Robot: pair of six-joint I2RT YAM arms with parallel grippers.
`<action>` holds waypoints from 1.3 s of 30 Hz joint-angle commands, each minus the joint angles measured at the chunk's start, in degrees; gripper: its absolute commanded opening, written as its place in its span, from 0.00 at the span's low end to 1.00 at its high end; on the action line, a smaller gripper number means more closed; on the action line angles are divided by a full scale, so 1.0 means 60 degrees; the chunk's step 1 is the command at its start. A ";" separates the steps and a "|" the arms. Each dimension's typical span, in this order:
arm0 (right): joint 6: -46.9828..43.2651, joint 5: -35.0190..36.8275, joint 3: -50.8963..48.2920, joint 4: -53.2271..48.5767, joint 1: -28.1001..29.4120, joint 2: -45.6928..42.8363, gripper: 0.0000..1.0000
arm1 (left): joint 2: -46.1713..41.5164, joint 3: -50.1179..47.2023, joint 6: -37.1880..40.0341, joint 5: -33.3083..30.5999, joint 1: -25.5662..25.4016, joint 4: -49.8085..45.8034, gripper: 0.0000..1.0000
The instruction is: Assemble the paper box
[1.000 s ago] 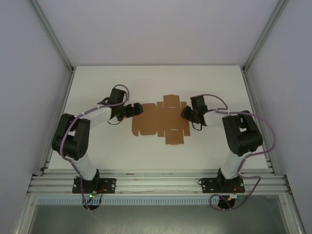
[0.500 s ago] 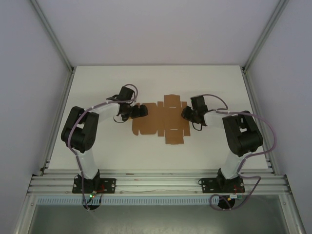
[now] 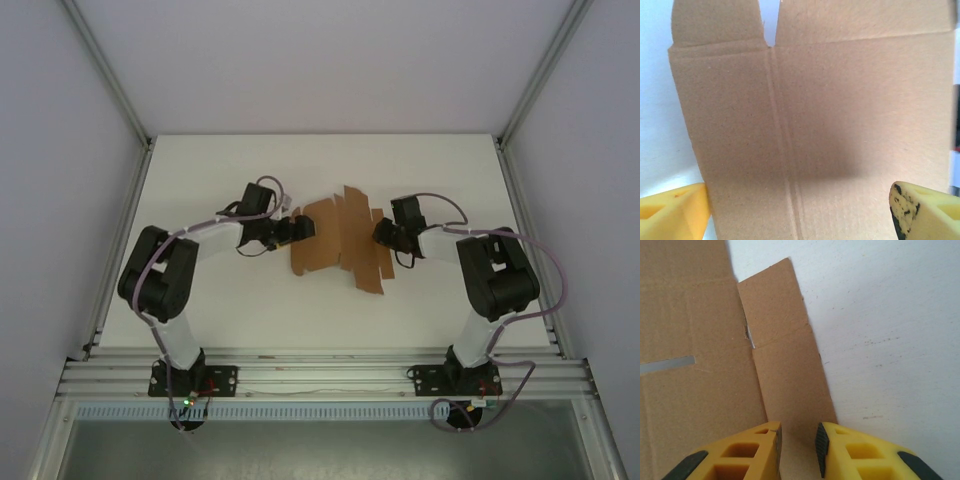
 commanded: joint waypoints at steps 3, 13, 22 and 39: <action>-0.0115 0.0549 -0.0599 -0.1758 -0.0002 0.0541 0.28 | -0.0952 -0.0937 -0.1058 0.1114 0.0074 0.3577 0.91; -0.0090 0.0508 -0.0665 -0.1507 0.0008 0.0405 0.28 | -0.1123 -0.0183 0.0265 -0.0782 -0.0035 0.1028 0.78; -0.0212 0.0514 -0.0475 -0.1694 0.0012 -0.0268 0.36 | -0.1587 -0.0325 0.0989 -0.1812 -0.0277 0.0104 0.28; -0.1525 -0.5212 -0.1327 -0.0997 -0.2360 -0.6063 1.00 | -0.4989 -0.0570 -0.1417 0.0678 0.0429 0.2949 0.00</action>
